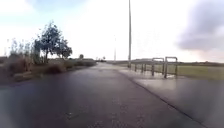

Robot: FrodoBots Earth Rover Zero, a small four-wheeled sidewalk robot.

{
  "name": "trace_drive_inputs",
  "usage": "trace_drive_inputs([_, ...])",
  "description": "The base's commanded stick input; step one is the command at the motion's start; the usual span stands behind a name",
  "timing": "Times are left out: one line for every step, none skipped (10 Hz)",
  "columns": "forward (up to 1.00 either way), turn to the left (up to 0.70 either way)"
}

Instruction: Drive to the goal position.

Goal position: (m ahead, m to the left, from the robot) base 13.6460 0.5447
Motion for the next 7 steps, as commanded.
trace_drive_inputs([0.45,-0.03])
trace_drive_inputs([0.45,0.00])
trace_drive_inputs([0.45,0.00])
trace_drive_inputs([0.45,0.00])
trace_drive_inputs([0.45,0.00])
trace_drive_inputs([0.45,0.00])
trace_drive_inputs([0.45,0.00])
